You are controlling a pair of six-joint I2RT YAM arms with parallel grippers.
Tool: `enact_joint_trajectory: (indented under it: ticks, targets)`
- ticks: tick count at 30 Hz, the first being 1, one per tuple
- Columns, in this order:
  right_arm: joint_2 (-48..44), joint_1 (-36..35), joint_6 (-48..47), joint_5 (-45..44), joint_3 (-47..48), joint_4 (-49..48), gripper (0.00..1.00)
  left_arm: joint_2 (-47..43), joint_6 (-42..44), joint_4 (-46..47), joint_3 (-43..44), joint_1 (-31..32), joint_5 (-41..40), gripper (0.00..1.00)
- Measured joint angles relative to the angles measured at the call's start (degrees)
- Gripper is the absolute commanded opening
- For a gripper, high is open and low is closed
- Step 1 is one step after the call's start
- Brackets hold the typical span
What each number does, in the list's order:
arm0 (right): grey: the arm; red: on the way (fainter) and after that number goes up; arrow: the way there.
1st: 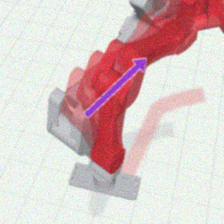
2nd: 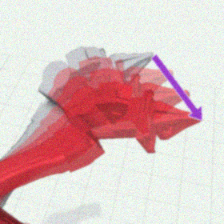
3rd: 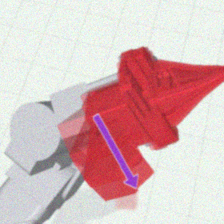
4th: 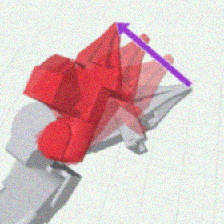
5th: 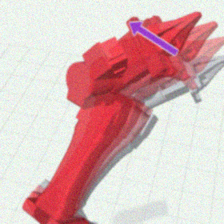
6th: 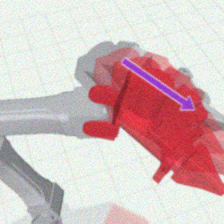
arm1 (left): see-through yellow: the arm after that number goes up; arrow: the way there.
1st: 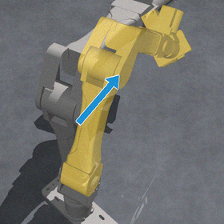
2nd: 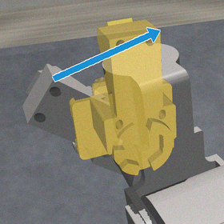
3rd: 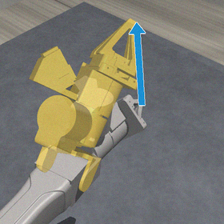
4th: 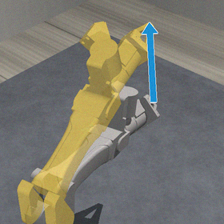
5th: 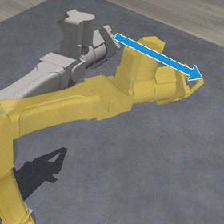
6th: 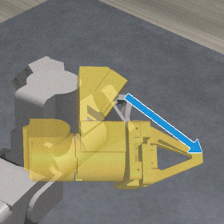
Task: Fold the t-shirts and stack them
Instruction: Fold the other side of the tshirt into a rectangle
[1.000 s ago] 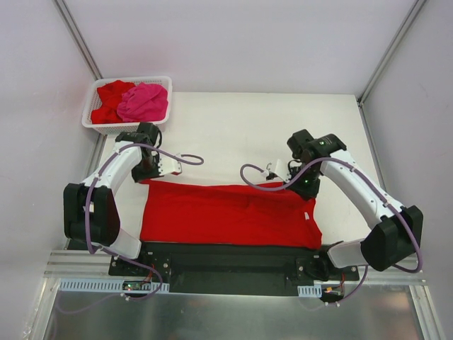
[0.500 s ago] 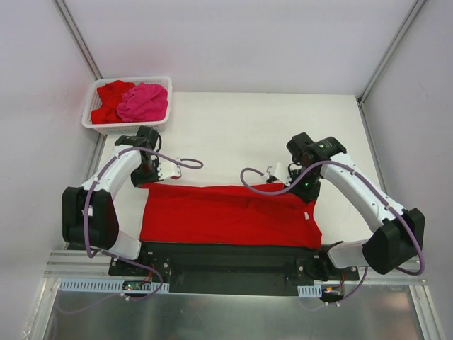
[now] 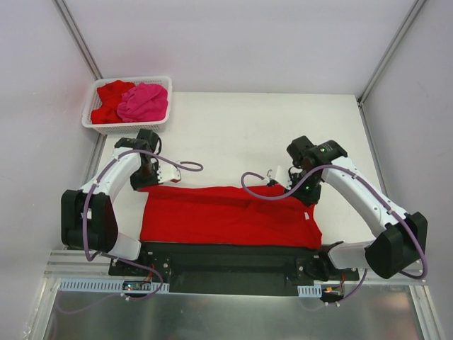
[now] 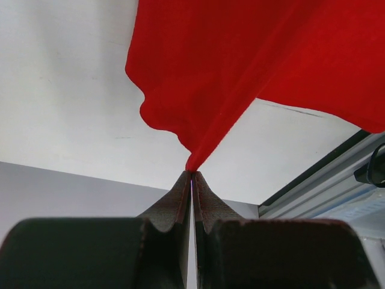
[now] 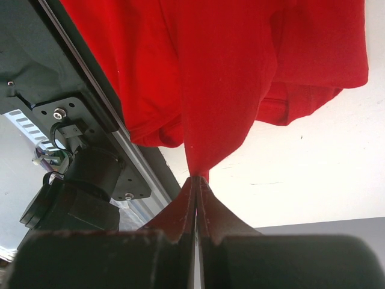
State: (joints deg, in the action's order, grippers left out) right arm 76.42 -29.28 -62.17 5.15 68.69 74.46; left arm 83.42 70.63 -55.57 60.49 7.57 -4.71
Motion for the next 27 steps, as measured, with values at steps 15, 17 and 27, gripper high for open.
enact_joint_trajectory:
  ticks: [15,17,27]
  targets:
    - [-1.8,-0.2,0.0,-0.4,-0.1,0.0,0.01,-1.7,-2.1,-2.3,-0.3,0.9,-0.5,0.00]
    - [-2.1,-0.3,-0.2,-0.5,-0.1,0.0,0.01,-2.1,-2.3,-2.6,-0.3,1.5,-0.5,0.00]
    - [-3.1,-0.7,-0.4,-0.7,-1.5,0.0,0.01,-2.6,-5.2,-3.5,-0.7,3.3,-0.9,0.00]
